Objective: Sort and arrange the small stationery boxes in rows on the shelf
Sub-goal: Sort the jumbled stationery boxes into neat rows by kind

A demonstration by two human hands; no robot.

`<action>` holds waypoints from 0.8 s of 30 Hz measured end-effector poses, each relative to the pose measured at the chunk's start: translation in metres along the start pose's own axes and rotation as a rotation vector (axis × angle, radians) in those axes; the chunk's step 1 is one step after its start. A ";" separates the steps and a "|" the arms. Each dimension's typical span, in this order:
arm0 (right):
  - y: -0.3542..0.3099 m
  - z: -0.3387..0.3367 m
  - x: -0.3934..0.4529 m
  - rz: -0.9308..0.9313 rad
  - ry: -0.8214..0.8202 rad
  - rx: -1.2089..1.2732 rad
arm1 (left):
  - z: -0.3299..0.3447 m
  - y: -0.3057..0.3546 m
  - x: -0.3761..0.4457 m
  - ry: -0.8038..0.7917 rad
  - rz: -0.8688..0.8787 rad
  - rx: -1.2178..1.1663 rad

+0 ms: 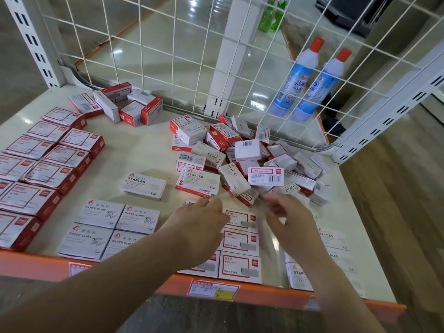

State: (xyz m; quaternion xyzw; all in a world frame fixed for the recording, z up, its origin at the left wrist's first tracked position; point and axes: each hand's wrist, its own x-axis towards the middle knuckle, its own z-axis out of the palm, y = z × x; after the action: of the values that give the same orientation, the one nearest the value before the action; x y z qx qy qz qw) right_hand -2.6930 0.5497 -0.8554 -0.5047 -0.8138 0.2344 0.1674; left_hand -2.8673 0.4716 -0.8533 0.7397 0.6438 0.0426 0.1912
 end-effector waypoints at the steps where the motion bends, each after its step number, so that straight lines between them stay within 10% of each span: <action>1: 0.001 -0.003 0.003 -0.014 0.047 -0.005 | 0.000 0.001 0.000 0.007 -0.009 -0.020; 24: -0.007 -0.016 0.046 0.135 0.127 -0.161 | -0.004 -0.006 -0.008 0.102 -0.170 -0.138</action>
State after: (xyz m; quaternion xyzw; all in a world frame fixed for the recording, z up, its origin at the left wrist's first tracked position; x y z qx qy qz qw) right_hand -2.7099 0.5920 -0.8368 -0.5840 -0.7819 0.1465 0.1614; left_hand -2.8750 0.4650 -0.8503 0.6644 0.7085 0.1081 0.2117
